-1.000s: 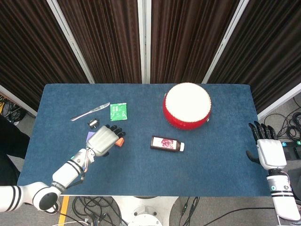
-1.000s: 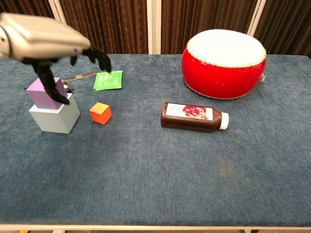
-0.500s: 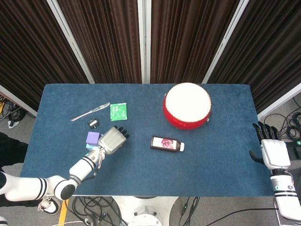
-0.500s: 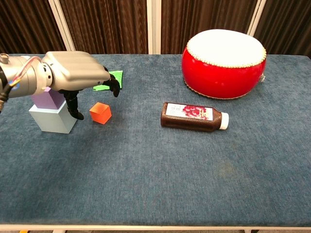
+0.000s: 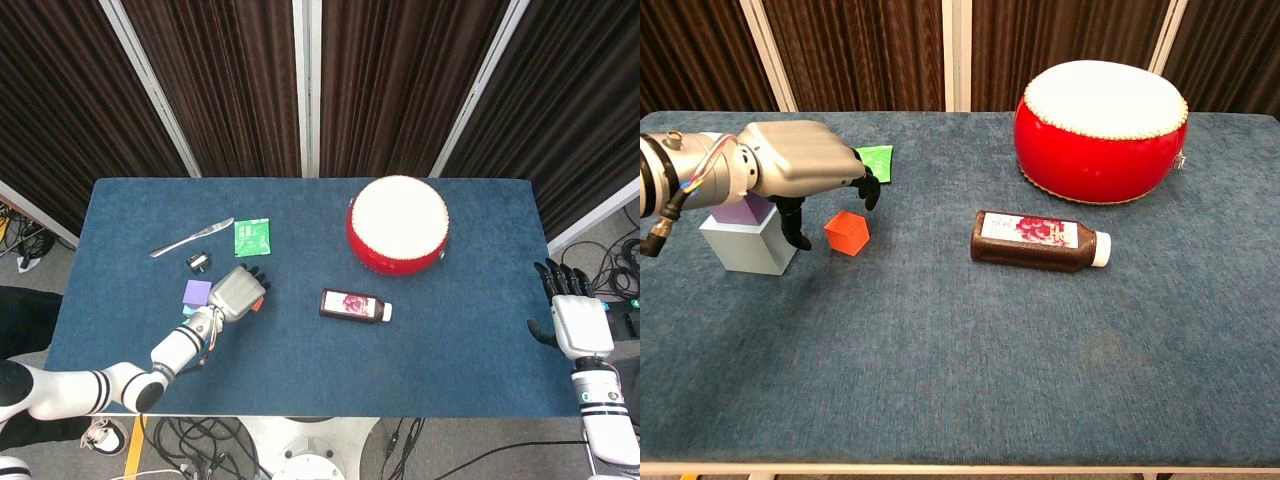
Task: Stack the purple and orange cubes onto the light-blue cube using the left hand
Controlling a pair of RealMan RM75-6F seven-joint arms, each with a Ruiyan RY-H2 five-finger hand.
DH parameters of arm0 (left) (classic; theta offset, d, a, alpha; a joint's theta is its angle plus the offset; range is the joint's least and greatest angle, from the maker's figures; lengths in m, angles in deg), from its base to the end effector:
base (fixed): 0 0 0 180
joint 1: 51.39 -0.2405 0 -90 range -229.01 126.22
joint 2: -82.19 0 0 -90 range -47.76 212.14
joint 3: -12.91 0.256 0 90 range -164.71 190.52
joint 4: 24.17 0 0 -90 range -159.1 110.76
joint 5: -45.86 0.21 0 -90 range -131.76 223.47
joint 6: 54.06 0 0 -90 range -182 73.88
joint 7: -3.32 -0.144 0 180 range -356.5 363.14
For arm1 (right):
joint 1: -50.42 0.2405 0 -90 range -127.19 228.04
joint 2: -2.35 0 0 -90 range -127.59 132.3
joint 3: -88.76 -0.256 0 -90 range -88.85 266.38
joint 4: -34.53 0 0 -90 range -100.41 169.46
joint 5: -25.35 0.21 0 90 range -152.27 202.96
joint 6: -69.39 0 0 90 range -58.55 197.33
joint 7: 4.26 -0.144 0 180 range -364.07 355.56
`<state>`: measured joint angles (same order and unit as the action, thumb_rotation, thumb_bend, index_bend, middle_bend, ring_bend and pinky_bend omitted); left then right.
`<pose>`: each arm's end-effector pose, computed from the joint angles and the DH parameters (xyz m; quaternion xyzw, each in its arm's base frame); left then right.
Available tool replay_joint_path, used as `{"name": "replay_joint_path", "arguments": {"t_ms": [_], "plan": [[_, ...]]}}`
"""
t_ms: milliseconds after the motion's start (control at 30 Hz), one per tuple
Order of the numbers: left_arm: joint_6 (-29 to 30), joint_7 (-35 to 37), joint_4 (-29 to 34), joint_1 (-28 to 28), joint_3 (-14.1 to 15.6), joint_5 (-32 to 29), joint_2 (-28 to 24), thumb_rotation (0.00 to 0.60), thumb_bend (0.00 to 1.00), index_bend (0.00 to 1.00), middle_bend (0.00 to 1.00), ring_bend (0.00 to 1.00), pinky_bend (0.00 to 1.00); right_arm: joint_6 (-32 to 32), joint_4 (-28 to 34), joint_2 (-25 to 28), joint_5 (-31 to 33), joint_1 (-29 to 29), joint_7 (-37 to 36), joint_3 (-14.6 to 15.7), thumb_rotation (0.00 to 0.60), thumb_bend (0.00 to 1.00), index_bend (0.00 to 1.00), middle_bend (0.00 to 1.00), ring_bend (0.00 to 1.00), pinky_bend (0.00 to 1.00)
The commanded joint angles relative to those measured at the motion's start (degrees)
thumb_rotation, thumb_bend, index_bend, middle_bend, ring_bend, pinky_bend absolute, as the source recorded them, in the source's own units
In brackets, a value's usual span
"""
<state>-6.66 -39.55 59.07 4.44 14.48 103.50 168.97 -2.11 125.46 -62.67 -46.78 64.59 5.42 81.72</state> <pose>-0.1377 0.3476 -0.0404 -0.8857 -0.1519 -0.1896 0.3956 -0.3165 -0.2454 0.1484 0.6139 -0.3968 0.3063 0.6098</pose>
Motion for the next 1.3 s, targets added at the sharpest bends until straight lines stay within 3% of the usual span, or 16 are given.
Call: {"name": "replay_joint_path", "arguments": {"t_ms": [33, 1300], "plan": [[-1.05, 1.66, -1.84, -0.09, -0.19, 0.81, 0.71, 0.600, 0.17, 0.37, 0.39, 0.26, 0.40, 0.14, 0.00, -0.03, 0.18, 0.03, 0.09, 0.00, 0.600, 0.20, 0.00, 0.02, 0.00, 0.00], [-5.75, 8.45, -12.54, 0.38, -2.15, 3.21, 6.07, 0.600, 0.23, 0.54, 0.45, 0.28, 0.41, 2.89, -1.03, -0.45, 2.79, 1.40, 0.33, -0.60, 0.600, 0.20, 0.00, 0.01, 0.00, 0.00]]}}
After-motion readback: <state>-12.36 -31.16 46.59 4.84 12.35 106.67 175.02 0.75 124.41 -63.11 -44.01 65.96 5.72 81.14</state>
